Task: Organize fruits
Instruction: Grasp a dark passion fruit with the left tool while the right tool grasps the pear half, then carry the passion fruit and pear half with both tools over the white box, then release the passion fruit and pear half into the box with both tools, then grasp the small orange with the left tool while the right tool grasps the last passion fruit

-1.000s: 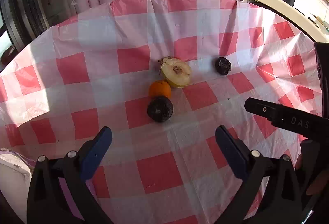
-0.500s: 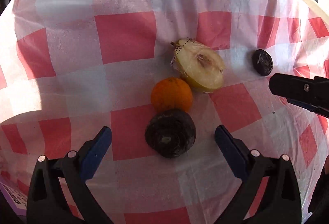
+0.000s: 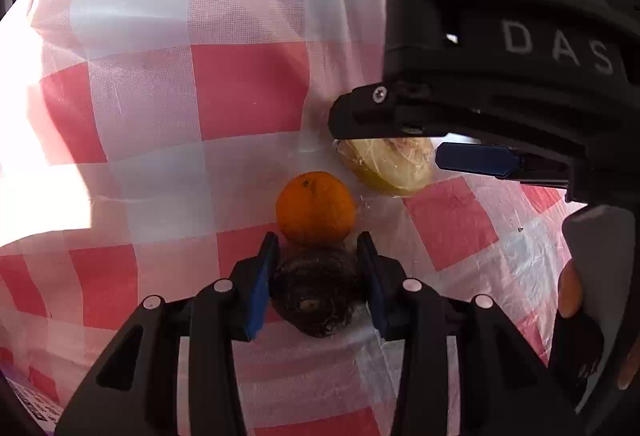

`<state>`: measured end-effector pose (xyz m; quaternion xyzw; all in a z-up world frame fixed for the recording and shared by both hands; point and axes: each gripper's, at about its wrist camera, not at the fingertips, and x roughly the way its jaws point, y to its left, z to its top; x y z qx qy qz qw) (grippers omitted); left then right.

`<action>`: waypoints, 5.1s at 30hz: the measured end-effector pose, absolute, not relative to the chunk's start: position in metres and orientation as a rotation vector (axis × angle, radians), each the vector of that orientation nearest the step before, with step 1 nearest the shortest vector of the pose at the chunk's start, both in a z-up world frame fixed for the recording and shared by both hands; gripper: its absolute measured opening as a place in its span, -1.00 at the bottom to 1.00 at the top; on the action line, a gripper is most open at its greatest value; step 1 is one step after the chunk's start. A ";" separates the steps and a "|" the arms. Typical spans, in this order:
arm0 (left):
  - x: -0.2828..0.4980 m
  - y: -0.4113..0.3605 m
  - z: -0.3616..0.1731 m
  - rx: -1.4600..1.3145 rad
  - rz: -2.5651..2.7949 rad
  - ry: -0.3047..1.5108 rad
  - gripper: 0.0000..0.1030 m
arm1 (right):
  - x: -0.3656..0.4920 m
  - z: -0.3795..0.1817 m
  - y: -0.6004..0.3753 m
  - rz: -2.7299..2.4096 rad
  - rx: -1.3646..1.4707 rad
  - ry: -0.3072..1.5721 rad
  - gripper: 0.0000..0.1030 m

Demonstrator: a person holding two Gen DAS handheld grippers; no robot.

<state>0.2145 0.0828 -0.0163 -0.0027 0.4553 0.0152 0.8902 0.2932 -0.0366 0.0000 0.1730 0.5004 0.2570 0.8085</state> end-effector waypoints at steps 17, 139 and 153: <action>0.107 0.078 -0.007 -0.171 -0.017 1.010 -0.22 | 0.228 0.005 -0.046 0.477 0.188 1.029 0.24; -0.104 0.217 0.176 -0.044 0.082 0.776 0.96 | -0.029 0.113 -0.016 0.282 -0.053 0.916 0.68; 0.030 0.074 0.151 -0.073 -0.056 0.873 0.96 | 0.057 0.016 -0.129 0.145 0.038 1.092 0.68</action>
